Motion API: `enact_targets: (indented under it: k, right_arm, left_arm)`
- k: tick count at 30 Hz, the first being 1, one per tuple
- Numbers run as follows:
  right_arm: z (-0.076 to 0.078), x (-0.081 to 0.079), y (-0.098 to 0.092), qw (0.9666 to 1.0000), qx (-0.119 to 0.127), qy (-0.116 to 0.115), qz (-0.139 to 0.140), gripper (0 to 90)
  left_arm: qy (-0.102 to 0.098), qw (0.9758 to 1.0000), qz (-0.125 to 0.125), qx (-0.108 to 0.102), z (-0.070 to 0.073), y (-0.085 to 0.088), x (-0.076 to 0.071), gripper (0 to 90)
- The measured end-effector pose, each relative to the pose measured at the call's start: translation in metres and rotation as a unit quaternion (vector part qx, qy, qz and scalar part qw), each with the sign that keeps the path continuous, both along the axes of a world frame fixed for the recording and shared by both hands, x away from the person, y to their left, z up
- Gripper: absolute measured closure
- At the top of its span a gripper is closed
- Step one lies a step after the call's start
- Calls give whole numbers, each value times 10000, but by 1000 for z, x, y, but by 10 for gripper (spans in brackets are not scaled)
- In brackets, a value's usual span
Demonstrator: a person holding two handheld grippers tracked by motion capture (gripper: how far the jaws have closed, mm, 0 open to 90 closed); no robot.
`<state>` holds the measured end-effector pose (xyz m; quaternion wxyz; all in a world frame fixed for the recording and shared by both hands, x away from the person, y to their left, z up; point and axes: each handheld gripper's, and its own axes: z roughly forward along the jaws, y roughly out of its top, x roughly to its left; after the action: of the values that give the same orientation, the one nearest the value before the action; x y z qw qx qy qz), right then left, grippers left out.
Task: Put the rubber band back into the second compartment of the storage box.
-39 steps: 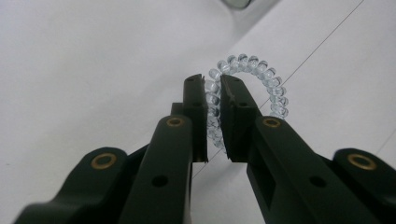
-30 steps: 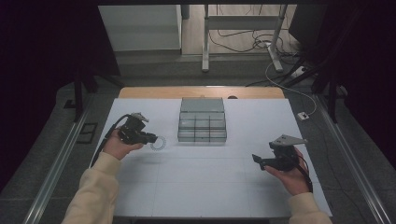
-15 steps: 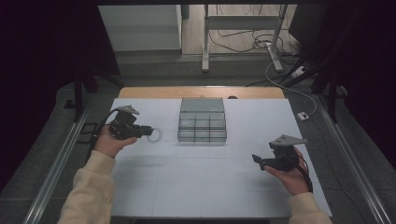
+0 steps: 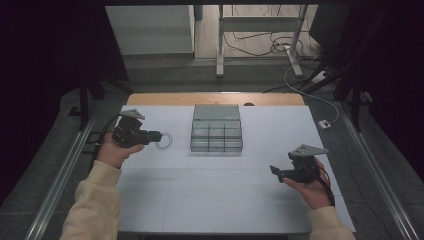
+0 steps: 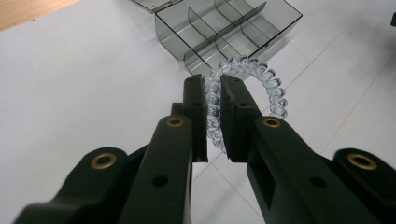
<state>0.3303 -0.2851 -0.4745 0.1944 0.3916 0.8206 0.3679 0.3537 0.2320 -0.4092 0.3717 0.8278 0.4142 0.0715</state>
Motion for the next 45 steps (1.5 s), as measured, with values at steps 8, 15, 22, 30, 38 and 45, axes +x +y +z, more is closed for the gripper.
enact_targets:
  k: [8, 15, 22, 30, 38, 45]
  right_arm:
    - [1, 0, -1, 10000, 44, 8, -30, 142]
    - [1, 0, -2, 10000, 71, -16, -25, 142]
    - [1, 0, -3, 10000, 88, -11, -23, 142]
    - [1, 1, -3, 10000, 86, -5, -29, 142]
    - [1, 1, -3, 10000, 68, -10, -30, 143]
    - [0, 1, -4, 10000, 73, 0, -32, 143]
  left_arm:
    - [5, 10000, -71, -26, 0, -14, 5, 818]
    - [27, 10000, -89, -19, 0, -24, 13, 818]
    - [48, 10000, -62, -57, 2, -32, 24, 818]
    - [1, 9999, -12, -101, 2, -43, 33, 819]
    - [21, 9999, -33, -105, 2, -50, 46, 819]
    - [69, 9999, 14, -142, 1, -57, 57, 818]
